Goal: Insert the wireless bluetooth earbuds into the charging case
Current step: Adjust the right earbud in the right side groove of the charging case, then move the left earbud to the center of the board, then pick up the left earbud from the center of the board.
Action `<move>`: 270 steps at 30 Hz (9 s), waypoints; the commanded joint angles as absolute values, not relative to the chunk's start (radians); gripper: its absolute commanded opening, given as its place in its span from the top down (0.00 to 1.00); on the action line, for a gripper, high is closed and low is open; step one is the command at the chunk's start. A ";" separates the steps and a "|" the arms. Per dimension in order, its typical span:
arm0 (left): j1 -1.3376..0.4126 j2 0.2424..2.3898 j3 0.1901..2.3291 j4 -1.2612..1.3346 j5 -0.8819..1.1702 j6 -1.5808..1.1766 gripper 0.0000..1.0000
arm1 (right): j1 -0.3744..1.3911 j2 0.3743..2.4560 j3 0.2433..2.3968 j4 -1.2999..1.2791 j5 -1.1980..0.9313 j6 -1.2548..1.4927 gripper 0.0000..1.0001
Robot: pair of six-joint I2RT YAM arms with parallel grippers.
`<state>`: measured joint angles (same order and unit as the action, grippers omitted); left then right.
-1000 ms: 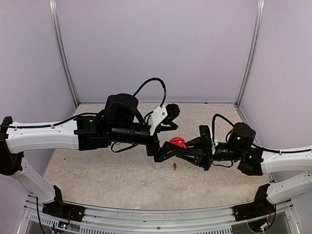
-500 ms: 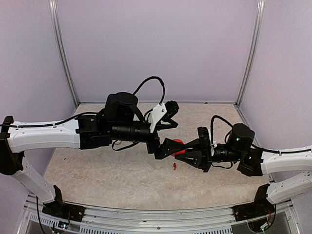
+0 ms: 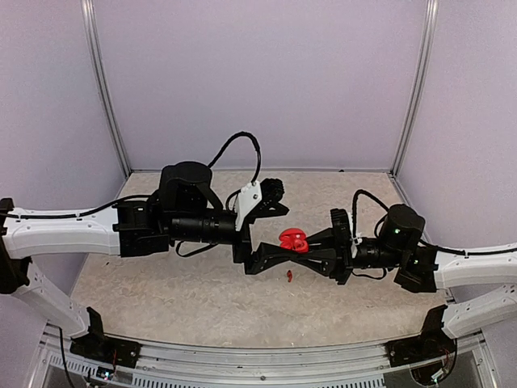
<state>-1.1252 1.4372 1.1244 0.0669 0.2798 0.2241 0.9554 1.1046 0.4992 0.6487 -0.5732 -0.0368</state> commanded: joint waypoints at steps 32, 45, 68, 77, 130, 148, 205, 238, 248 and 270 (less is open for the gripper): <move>-1.210 1.411 1.138 0.038 0.227 0.457 0.61 | 0.949 1.054 0.556 0.420 -0.426 -0.090 1.00; -1.210 1.451 1.160 0.025 0.158 0.453 0.72 | 0.958 1.049 0.556 0.417 -0.428 -0.106 1.00; -1.212 1.498 1.191 -0.097 0.124 0.472 0.87 | 0.973 1.039 0.566 0.416 -0.433 -0.123 1.00; -1.213 1.528 1.211 -0.153 0.119 0.473 0.95 | 0.974 1.036 0.569 0.422 -0.458 -0.130 1.00; -0.972 1.385 0.948 0.213 0.100 -0.180 0.01 | 0.717 0.856 0.412 0.513 -0.431 0.154 1.00; -1.099 2.044 1.443 -0.262 -0.099 -0.253 0.41 | 0.607 0.805 0.401 0.440 -0.412 0.212 1.00; -1.071 1.852 1.199 -0.811 -0.083 -0.231 0.68 | 0.604 0.889 0.438 0.468 -0.479 0.206 1.00; -1.105 1.962 1.318 -0.855 -0.134 -0.173 0.71 | 0.604 0.873 0.433 0.445 -0.475 0.201 1.00; -1.099 1.947 1.299 -0.846 -0.111 -0.174 0.86 | 0.604 0.874 0.433 0.445 -0.476 0.200 1.00; -1.018 1.691 1.269 -0.551 -0.055 -0.185 0.92 | 0.604 0.869 0.397 0.553 -0.477 0.173 1.00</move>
